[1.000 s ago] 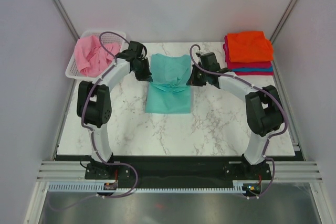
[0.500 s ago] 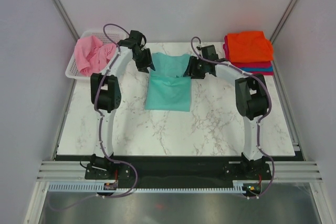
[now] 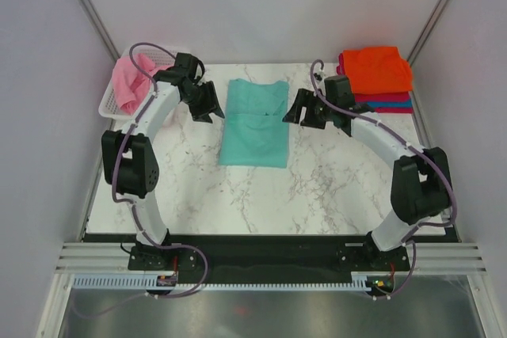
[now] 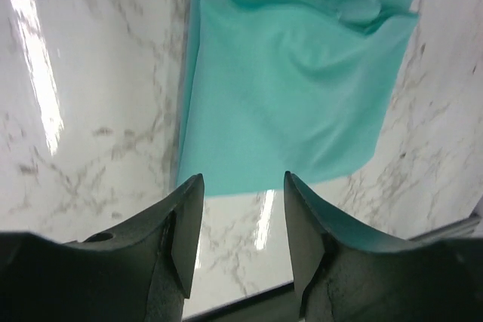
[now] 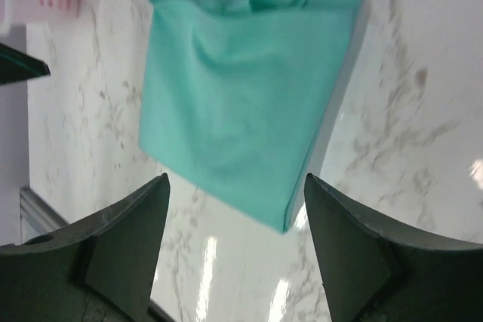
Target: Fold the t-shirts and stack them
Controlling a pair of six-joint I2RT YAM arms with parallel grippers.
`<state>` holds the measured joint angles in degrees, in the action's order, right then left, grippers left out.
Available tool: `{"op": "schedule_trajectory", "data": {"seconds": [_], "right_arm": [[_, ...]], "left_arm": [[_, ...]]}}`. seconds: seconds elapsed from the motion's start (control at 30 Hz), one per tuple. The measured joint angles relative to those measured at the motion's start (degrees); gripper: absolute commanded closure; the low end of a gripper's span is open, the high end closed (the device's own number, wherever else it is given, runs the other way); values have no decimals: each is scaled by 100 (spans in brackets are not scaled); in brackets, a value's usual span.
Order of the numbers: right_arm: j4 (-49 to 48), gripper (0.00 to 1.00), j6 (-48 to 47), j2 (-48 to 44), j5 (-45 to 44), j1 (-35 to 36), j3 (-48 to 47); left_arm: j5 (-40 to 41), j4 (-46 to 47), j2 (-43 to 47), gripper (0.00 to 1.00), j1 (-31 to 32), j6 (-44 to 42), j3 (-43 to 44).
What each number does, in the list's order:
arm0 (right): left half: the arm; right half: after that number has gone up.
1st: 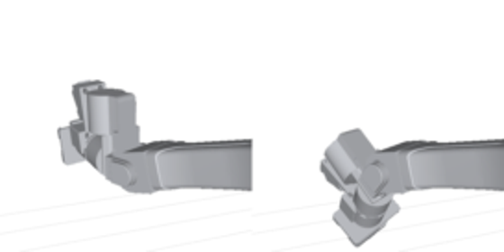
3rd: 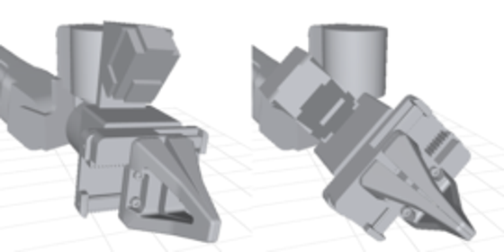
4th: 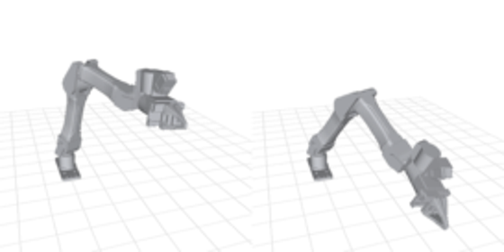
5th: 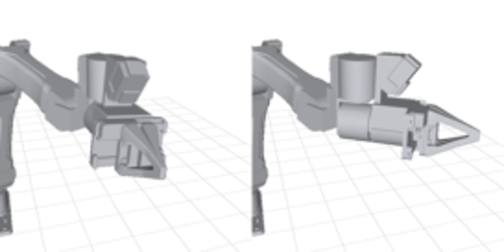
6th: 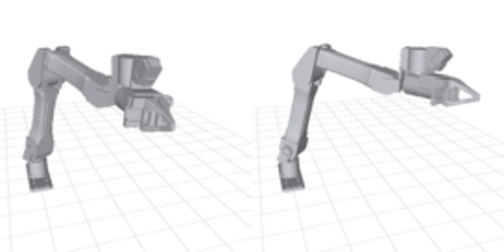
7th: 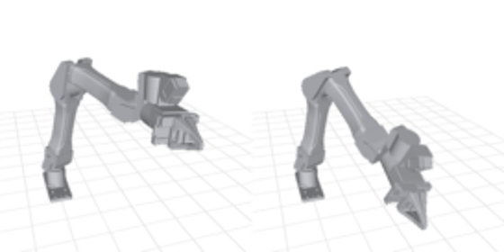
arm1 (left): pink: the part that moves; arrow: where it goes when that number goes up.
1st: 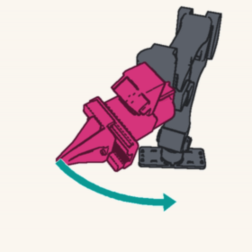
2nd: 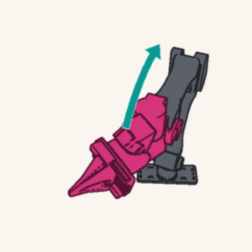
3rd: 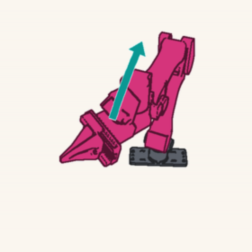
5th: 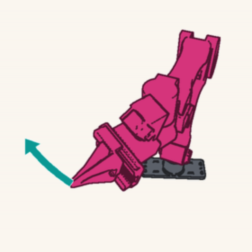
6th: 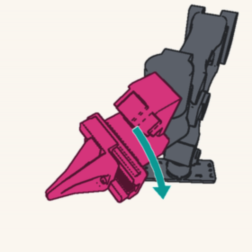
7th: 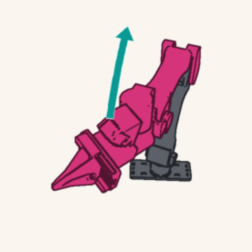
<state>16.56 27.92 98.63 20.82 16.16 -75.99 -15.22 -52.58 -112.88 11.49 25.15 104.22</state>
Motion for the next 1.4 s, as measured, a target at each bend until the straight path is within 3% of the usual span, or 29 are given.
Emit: {"op": "schedule_trajectory", "data": {"seconds": [0.1,0.27,0.5,0.67,0.9,1.17,1.4], "right_arm": [[-323,20,258,-693,142,378,1353],[-662,21,658,-922,168,769,2806],[-1526,23,1036,-791,166,776,3355],[-2218,34,1198,-374,243,800,3305],[-2625,80,1228,17,181,800,3268],[-2857,93,1176,133,188,800,3322],[-2953,96,1134,175,238,800,3322]], "left_arm": [[-37,531,988,48,4,127,-1707],[-52,1237,1956,49,15,382,-3624],[-24,2199,2710,49,15,684,-5075],[15,2754,2870,48,15,817,-5412],[144,3427,2736,48,17,1099,-5799],[317,3707,2594,48,17,1287,-6019],[278,4044,2347,48,28,1366,-6039]]}}
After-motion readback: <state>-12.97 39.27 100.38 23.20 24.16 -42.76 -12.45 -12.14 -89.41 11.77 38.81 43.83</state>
